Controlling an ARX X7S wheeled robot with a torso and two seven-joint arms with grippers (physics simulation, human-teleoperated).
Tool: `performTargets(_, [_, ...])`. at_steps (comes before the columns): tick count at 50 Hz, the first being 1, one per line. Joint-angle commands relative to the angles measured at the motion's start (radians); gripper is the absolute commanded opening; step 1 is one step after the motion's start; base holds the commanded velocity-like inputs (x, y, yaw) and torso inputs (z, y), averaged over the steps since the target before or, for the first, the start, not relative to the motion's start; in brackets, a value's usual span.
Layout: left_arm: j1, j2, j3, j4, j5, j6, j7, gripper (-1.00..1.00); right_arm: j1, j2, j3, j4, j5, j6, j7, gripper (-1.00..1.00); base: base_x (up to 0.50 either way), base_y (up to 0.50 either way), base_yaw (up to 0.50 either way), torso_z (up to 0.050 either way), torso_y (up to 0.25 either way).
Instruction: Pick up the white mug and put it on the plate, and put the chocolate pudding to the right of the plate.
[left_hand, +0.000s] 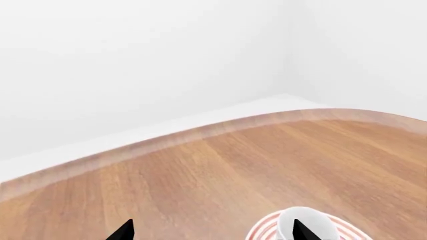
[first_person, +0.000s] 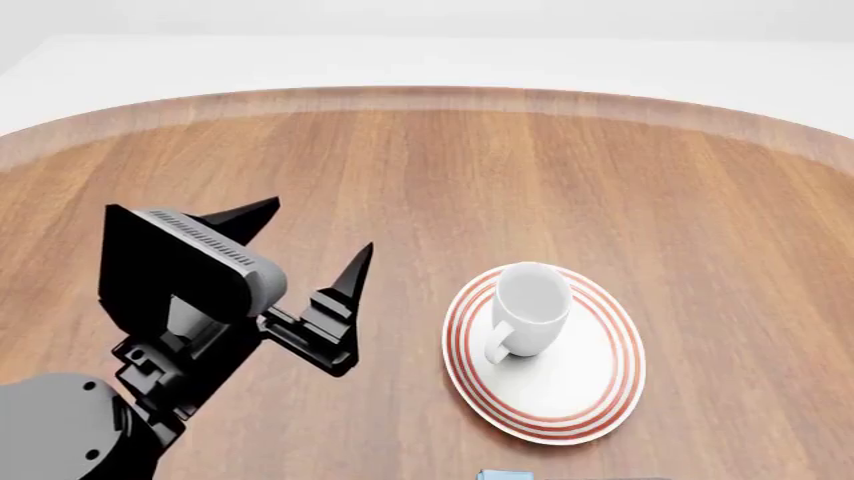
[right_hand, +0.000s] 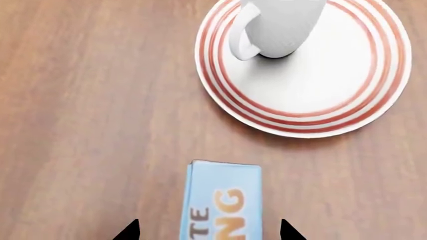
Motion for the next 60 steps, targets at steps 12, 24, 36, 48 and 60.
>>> performTargets(12, [0.019, 0.031, -0.03, -0.019, 0.004, 0.009, 0.028, 1.0, -0.039, -0.009, 0.017, 0.058, -0.085, -0.029, -0.092, 1.0, 0.0, 0.0, 0.0, 0.0, 0.0])
performTargets(24, [0.029, 0.036, -0.029, -0.028, 0.008, 0.014, 0.031, 1.0, -0.044, -0.01, 0.015, 0.103, -0.125, -0.048, -0.135, 1.0, 0.0, 0.0, 0.0, 0.0, 0.0])
performTargets(36, [0.037, 0.04, -0.029, -0.034, 0.011, 0.018, 0.033, 1.0, -0.05, -0.013, -0.005, 0.151, -0.183, -0.061, -0.19, 1.0, 0.0, 0.0, 0.0, 0.0, 0.0])
performTargets(48, [0.041, 0.041, -0.03, -0.038, 0.011, 0.019, 0.033, 1.0, -0.049, -0.018, -0.02, 0.183, -0.213, -0.072, -0.222, 1.0, 0.0, 0.0, 0.0, 0.0, 0.0])
performTargets(60, [0.032, 0.039, -0.035, -0.04, 0.004, 0.01, 0.037, 1.0, -0.034, -0.023, -0.054, 0.218, -0.286, -0.093, -0.294, -1.0, 0.0, 0.0, 0.0, 0.0, 0.0])
